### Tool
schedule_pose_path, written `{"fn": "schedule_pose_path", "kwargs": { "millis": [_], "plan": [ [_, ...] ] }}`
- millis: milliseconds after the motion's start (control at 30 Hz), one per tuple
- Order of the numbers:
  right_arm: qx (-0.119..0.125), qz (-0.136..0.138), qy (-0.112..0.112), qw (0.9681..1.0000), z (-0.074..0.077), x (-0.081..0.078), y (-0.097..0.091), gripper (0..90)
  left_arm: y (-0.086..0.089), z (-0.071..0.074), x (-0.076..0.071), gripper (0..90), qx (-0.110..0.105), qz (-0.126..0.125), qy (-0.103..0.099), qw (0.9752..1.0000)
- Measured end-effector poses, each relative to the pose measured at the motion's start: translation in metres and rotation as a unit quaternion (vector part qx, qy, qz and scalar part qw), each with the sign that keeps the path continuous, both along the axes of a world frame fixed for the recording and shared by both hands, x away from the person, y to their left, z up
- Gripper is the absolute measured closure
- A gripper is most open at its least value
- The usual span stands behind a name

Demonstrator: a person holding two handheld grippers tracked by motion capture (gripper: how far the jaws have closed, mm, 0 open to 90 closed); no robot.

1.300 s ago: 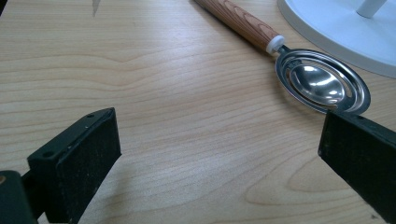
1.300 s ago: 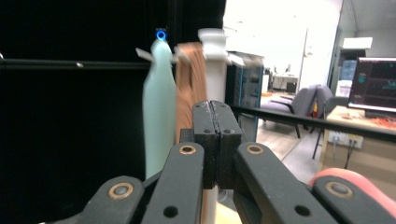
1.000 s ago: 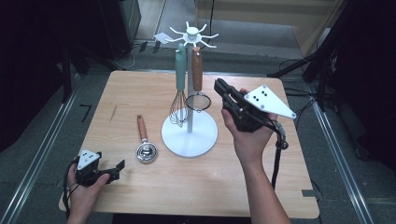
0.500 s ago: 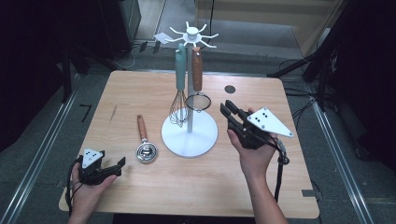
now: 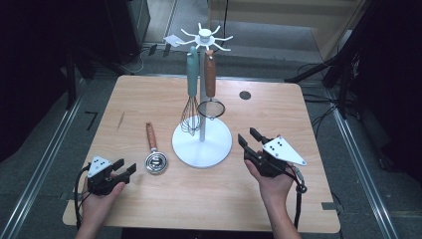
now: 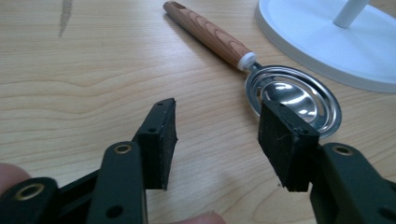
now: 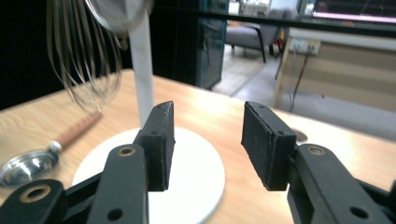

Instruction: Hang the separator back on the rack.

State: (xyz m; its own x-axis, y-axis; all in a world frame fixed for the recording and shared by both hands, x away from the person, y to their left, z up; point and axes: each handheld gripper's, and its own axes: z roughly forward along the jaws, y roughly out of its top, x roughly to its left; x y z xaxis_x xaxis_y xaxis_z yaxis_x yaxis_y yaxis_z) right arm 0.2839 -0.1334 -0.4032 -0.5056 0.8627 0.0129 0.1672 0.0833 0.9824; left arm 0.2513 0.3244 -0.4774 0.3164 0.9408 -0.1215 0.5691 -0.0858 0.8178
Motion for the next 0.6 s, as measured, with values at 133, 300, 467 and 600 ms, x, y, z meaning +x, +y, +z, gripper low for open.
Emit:
{"fn": "schedule_pose_path", "kwargs": {
  "millis": [133, 300, 467, 600],
  "plan": [
    [0.003, 0.011, 0.028, 0.9995, -0.02, -0.005, -0.004, 51.8, -0.006, 0.0, 0.004, 53.1, -0.003, -0.023, -0.001, 0.9997],
    [0.006, 0.014, 0.05, 0.9986, -0.04, -0.018, -0.009, 44.2, -0.013, -0.002, 0.007, 60.9, -0.016, -0.049, 0.0, 0.9987],
    [0.001, 0.011, 0.065, 0.9979, -0.055, -0.027, -0.016, 42.9, -0.02, 0.0, 0.011, 66.0, 0.008, -0.035, -0.008, 0.9993],
    [-0.005, 0.013, 0.065, 0.9978, -0.057, -0.031, -0.022, 42.4, -0.02, -0.001, 0.017, 67.3, -0.006, -0.014, 0.008, 0.9999]
  ]
}}
